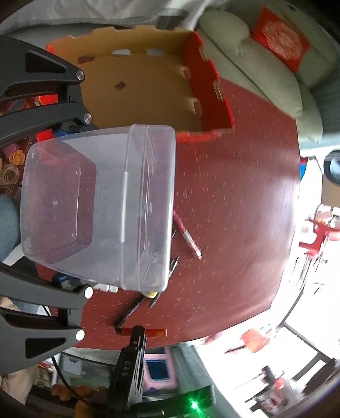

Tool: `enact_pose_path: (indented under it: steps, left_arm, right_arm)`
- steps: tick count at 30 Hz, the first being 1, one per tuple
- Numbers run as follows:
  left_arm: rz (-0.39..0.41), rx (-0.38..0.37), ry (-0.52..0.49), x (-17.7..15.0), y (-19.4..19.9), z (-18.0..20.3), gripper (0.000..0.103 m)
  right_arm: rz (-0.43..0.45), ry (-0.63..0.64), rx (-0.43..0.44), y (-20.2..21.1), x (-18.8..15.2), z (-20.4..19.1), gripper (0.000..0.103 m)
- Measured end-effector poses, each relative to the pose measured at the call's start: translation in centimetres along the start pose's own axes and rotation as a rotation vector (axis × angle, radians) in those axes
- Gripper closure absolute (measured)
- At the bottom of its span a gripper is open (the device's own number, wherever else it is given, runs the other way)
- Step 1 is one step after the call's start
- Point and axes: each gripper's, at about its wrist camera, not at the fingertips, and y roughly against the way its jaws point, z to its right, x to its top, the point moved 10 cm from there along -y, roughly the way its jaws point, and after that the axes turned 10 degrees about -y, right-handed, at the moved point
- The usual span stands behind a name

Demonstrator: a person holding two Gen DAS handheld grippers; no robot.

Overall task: Organize rigid objects
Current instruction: 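Carry the clear box and red tube over the cardboard tray box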

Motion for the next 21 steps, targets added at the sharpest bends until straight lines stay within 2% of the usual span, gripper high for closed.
enact_pose_path:
  steps: [7,13,21]
  left_arm:
    - [0.047,0.049,0.142,-1.0,1.8,-4.7,0.029]
    - [0.068,0.093,0.251,-2.5,2.9,-8.9,0.029]
    - [0.04,0.168,0.391,-5.8,3.1,-14.5,0.029]
  right_arm:
    - [0.016,0.125,0.013,0.9,0.6,-4.9,0.082]
    - [0.025,0.255,0.043,1.4,0.4,-11.0,0.082]
    - [0.035,0.449,0.067,1.8,-1.1,-19.6,0.082]
